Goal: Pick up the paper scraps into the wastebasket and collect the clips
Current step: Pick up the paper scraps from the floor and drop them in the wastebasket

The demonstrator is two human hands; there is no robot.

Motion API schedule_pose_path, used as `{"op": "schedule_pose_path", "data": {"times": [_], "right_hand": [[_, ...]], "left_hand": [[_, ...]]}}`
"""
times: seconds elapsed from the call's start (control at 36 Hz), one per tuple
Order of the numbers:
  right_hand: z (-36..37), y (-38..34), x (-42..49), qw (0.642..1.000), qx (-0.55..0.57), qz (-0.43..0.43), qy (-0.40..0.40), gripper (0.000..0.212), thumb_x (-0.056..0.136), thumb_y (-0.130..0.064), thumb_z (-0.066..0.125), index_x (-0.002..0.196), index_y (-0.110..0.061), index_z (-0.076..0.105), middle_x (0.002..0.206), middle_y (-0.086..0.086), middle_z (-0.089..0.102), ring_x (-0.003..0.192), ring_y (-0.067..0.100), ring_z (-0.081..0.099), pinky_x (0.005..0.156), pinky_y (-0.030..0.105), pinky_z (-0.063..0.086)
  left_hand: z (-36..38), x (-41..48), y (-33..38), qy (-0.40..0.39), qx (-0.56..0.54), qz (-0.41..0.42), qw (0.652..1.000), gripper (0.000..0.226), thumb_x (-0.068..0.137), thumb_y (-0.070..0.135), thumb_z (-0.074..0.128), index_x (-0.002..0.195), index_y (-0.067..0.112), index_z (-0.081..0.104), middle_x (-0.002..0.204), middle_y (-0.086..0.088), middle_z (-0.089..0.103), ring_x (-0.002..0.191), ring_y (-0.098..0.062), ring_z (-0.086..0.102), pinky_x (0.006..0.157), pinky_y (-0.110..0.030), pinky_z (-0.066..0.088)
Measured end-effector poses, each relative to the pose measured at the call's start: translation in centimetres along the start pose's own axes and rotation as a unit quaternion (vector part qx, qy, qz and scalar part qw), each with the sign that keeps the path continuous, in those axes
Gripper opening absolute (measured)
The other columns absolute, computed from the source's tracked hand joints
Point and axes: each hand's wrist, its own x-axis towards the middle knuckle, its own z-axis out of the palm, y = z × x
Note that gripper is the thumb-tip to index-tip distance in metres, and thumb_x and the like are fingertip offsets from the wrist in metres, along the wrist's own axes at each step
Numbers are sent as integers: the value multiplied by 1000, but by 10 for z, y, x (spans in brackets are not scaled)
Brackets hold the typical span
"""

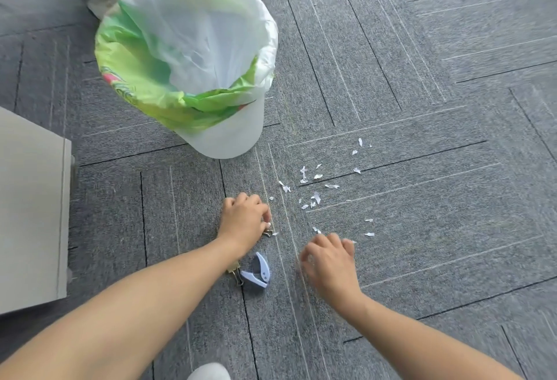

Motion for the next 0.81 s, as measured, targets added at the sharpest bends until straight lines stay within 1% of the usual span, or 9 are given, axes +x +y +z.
{"op": "schedule_pose_path", "data": {"times": [0.11,0.19,0.33,0.42,0.5,0.58,0.69,0.75,0.81], "right_hand": [[-15,12,10,998,19,45,38,12,87,-46,62,97,-40,65,103,-21,55,101,7,43,87,30,21],[-26,16,14,997,17,49,60,10,85,-46,65,93,-40,66,101,-20,56,101,9,45,85,30,18],[-40,18,18,995,20,50,87,10,85,-45,66,92,-39,66,101,-21,57,99,9,45,90,34,23],[-48,17,20,993,25,43,110,8,84,-44,67,90,-39,65,99,-21,59,97,9,47,90,34,24],[-58,14,22,992,27,20,125,8,84,-44,66,90,-39,64,96,-23,58,97,8,49,89,32,23],[-74,6,25,984,39,-13,173,8,81,-41,70,85,-38,65,91,-21,60,91,10,52,85,32,23],[-115,-15,36,958,51,-81,271,12,77,-35,76,81,-36,64,85,-20,60,85,10,51,82,35,25],[-141,-27,45,938,60,-116,321,14,78,-33,77,79,-35,64,82,-19,60,84,9,51,82,33,23],[-170,-42,56,915,77,-147,369,14,78,-31,78,78,-33,64,80,-19,61,83,9,51,82,34,25]], "left_hand": [[1,0,0,-9,-14,-8,1000,10,84,46,65,84,37,60,97,19,52,102,-9,40,102,-38,28],[2,0,1,-8,-24,-9,1000,8,84,44,66,84,37,61,96,20,51,103,-9,40,103,-38,29],[5,0,1,-11,-11,6,1000,4,89,40,63,87,36,63,97,19,53,104,-8,40,103,-38,28],[5,-3,2,-12,0,13,1000,3,90,37,60,88,35,60,98,18,52,105,-9,42,104,-38,30],[3,-7,6,-31,35,21,999,7,93,33,54,98,29,58,103,13,49,106,-12,41,104,-38,30],[-1,-12,9,-32,62,39,997,10,95,25,49,103,25,55,103,9,46,105,-14,41,103,-39,31],[-26,-17,15,37,-20,47,998,10,94,24,45,102,28,51,100,13,44,97,-10,40,98,-35,37],[-55,-23,21,100,-79,72,989,5,95,26,47,96,30,47,93,15,44,89,-8,42,88,-31,41],[-94,-31,29,188,-138,120,965,9,93,22,50,91,29,47,88,15,47,81,-8,45,77,-28,42]]}}
